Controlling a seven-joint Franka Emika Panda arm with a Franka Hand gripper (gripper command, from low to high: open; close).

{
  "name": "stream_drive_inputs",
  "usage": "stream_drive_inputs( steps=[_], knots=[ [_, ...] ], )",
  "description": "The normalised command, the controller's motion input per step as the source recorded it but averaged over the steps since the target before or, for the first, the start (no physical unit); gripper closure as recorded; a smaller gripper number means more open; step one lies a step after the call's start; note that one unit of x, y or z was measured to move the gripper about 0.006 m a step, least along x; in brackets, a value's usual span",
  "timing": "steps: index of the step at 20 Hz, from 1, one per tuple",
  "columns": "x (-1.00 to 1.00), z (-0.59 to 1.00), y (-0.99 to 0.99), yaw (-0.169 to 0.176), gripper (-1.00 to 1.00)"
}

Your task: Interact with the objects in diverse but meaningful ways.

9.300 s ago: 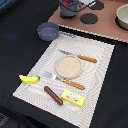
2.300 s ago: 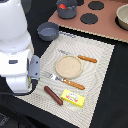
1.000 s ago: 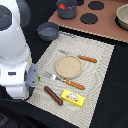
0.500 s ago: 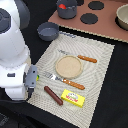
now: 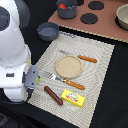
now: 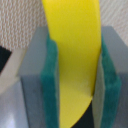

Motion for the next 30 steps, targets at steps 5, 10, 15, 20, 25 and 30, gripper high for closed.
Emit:
stream_drive_inputs(
  steps=[5, 10, 15, 20, 25, 30],
  knots=[
    [0.78, 0.61, 0.50, 0.000, 1.00],
    [0.86, 0.45, 0.53, 0.000, 1.00],
    [0.82, 0.34, 0.50, 0.000, 1.00],
    [0.84, 0.17, 0.29, -0.007, 1.00],
    [0.84, 0.14, 0.25, -0.012, 1.00],
    [0.84, 0.03, 0.22, -0.010, 1.00]
  ],
)
